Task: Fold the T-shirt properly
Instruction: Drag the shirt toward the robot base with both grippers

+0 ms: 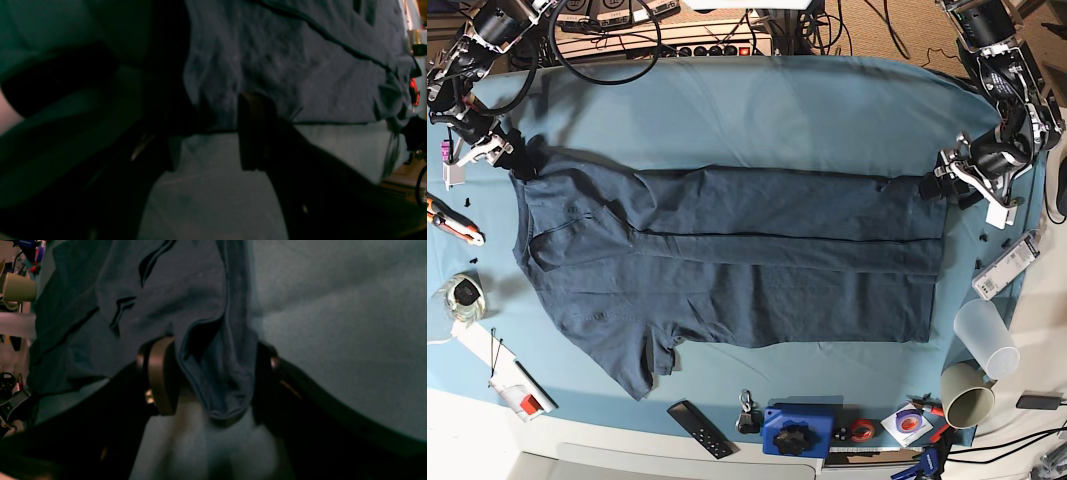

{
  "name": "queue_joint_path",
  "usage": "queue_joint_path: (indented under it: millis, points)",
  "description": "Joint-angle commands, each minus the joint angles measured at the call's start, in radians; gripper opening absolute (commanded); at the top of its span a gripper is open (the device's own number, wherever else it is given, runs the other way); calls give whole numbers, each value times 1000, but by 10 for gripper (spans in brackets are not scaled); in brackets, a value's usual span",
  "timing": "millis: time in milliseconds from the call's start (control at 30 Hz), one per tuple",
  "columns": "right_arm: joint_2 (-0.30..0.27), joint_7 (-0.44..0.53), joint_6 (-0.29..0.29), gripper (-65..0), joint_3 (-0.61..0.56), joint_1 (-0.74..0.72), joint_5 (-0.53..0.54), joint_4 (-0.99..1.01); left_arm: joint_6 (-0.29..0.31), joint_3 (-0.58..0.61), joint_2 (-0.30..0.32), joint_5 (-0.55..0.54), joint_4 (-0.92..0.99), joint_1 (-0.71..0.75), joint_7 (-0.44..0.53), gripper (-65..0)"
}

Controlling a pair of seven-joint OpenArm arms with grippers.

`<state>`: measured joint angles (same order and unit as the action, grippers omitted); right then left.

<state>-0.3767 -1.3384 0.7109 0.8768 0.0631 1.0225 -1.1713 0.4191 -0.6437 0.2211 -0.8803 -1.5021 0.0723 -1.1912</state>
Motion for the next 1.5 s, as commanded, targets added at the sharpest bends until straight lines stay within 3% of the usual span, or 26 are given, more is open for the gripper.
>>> queue_joint_path:
  millis: [0,100,267,400,567,833,1200,1467]
  points:
    - [-17,-37,-13,-326,1,6,-69,-1,-4,1,6,12,-6,-13,-12,-380]
    - [-17,-29,-13,-418,1,3,-69,-1,-3,1,6,13,-6,-29,-4,-444]
    - [-18,-14,-13,-535,1,-8,-69,-1,-3,1,6,13,-6,-31,35,-646]
    - [-18,-14,-13,-650,1,-36,-69,-1,-4,1,15,11,-6,-31,19,-650]
    - [-23,0,-13,-650,2,-58,-69,-23,-30,-1,45,11,-8,-31,-36,-650]
    - [-22,-50,-13,-650,2,-40,-69,-118,-6,-1,101,-49,-21,-7,-95,-650]
    - [-23,-51,-13,-650,2,95,-69,-243,-6,-6,112,-67,-137,121,-96,-650]
    - [-23,-58,-13,-650,6,126,-61,-243,18,-102,112,-109,-235,230,-100,-650]
